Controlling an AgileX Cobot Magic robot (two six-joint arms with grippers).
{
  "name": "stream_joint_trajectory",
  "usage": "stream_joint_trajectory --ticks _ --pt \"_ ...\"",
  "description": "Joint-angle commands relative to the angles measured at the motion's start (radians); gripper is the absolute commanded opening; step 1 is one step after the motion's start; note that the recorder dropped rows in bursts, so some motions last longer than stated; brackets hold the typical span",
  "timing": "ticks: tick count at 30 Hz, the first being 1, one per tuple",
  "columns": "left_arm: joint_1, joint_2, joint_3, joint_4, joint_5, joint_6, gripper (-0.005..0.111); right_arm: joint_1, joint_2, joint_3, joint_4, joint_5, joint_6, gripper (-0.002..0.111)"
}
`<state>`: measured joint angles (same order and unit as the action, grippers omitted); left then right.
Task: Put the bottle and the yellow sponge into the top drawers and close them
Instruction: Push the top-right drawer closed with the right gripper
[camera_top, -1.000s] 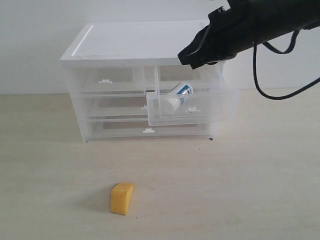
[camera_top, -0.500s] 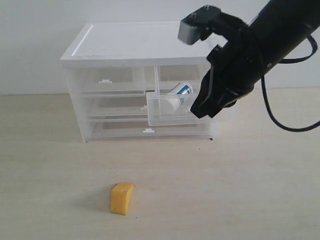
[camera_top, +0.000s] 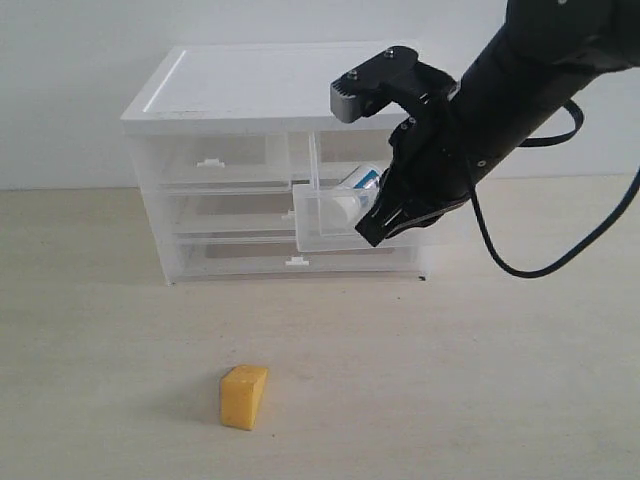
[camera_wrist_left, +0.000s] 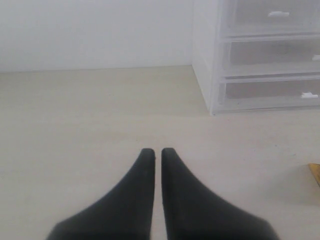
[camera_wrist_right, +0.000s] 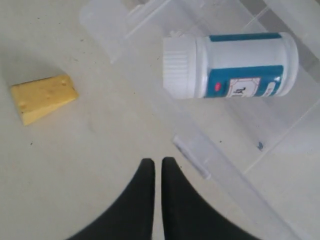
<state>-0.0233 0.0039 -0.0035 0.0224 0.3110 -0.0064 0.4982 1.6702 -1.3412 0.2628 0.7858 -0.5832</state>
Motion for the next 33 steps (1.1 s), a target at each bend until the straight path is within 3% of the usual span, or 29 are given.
stream_joint_trajectory --ticks 1,19,33 --pt "0.002 -0.004 0.004 -0.004 -0.003 0.006 0.004 -0.001 0.018 0.003 -0.008 -0.091 0.009 0.001" --pt "0.002 -0.004 0.004 -0.004 -0.003 0.006 0.004 -0.001 0.098 0.003 -0.070 -0.415 0.006 0.001" --pt "0.002 -0.004 0.004 -0.004 -0.003 0.006 0.004 -0.001 0.187 0.003 -0.070 -0.799 0.006 0.001"
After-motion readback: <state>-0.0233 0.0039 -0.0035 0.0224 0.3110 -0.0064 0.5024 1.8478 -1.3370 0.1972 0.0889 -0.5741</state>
